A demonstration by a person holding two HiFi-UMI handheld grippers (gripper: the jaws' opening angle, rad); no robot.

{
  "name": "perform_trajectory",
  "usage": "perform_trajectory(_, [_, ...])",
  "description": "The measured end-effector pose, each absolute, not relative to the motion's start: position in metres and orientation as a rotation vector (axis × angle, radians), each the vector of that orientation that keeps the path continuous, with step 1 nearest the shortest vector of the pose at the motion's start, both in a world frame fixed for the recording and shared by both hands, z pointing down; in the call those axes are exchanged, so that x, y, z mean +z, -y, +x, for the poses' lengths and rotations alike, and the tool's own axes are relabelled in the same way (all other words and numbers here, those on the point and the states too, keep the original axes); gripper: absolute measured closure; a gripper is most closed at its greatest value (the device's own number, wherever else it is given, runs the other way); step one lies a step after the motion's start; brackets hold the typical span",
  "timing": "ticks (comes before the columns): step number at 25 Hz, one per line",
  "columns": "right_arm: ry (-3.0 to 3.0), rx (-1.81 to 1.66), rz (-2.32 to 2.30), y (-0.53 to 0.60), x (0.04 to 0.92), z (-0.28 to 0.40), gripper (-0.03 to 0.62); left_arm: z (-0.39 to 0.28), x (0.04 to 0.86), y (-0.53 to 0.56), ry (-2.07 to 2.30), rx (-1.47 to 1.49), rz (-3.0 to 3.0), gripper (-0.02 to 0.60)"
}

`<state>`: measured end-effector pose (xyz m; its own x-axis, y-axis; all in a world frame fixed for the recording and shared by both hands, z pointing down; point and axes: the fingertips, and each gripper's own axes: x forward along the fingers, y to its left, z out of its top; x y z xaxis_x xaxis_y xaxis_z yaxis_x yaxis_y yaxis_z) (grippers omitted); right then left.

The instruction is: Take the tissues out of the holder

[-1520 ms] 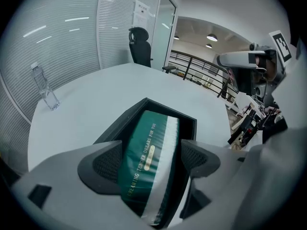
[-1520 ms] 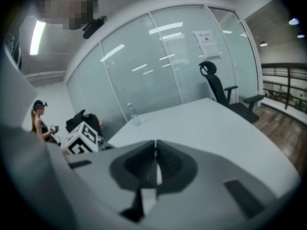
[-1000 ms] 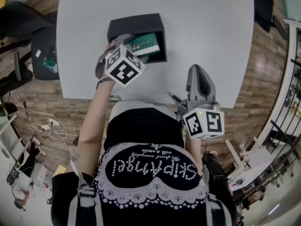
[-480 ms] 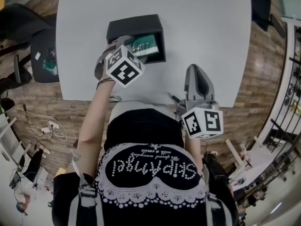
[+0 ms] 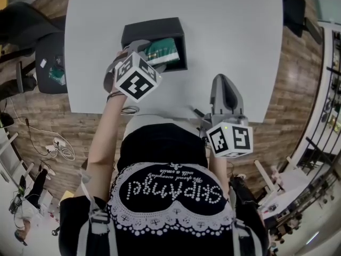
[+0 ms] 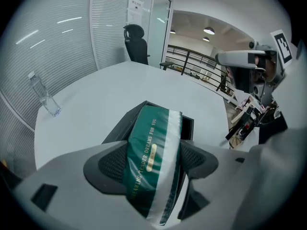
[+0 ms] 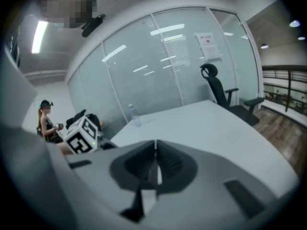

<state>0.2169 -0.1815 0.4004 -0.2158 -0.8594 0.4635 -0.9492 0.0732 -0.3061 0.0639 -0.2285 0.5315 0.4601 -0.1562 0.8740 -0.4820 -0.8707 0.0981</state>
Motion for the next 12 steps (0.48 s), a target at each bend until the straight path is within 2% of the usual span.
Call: perform_trajectory(12, [2.213,0.786,1.858,0.173,0.387,0.216,0.562,0.060,0.473,0.233,0.675,1.213,2.476,0.229])
